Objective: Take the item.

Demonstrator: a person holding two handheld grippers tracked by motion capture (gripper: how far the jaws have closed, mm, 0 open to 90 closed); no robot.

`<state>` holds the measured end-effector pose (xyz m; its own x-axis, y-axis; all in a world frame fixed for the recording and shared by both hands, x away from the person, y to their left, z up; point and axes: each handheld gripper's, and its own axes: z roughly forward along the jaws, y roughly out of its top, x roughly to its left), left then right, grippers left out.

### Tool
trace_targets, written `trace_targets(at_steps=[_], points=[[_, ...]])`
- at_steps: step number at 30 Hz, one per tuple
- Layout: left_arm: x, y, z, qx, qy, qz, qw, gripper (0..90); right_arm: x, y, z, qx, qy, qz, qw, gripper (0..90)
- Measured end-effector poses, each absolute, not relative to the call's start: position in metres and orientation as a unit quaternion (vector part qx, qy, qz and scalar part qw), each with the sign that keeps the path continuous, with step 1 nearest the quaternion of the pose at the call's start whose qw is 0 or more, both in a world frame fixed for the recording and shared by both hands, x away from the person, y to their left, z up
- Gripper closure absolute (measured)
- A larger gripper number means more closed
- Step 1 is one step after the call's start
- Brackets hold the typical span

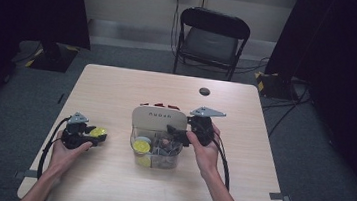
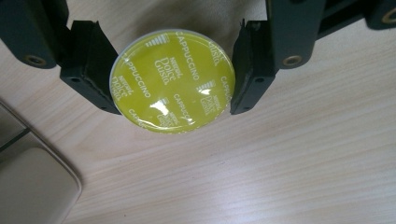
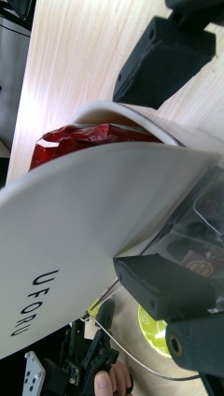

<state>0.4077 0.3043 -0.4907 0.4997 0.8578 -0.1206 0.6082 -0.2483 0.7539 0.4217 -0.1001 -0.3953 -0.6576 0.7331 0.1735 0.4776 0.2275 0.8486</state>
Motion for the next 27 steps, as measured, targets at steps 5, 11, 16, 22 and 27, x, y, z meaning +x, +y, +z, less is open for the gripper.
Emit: trace_targets(at_steps=[5, 11, 16, 22, 27], points=[[0.408, 0.305, -0.494, 0.780, 0.476, 0.150, 0.377, 33.1, 0.422, -0.101, -0.394, 0.391, 0.772, 0.484, 0.130, 17.5], [0.406, 0.309, -0.488, 0.769, 0.478, 0.152, 0.396, 22.8, 0.422, -0.101, -0.393, 0.391, 0.772, 0.484, 0.132, 17.8], [0.400, 0.316, -0.478, 0.755, 0.474, 0.141, 0.431, 20.0, 0.422, -0.101, -0.393, 0.389, 0.774, 0.482, 0.132, 17.4], [0.389, 0.328, -0.470, 0.758, 0.480, 0.164, 0.409, 17.5, 0.422, -0.100, -0.395, 0.391, 0.774, 0.479, 0.133, 16.9], [0.378, 0.334, -0.480, 0.768, 0.484, 0.172, 0.382, 17.1, 0.421, -0.102, -0.393, 0.392, 0.769, 0.487, 0.132, 18.5]])
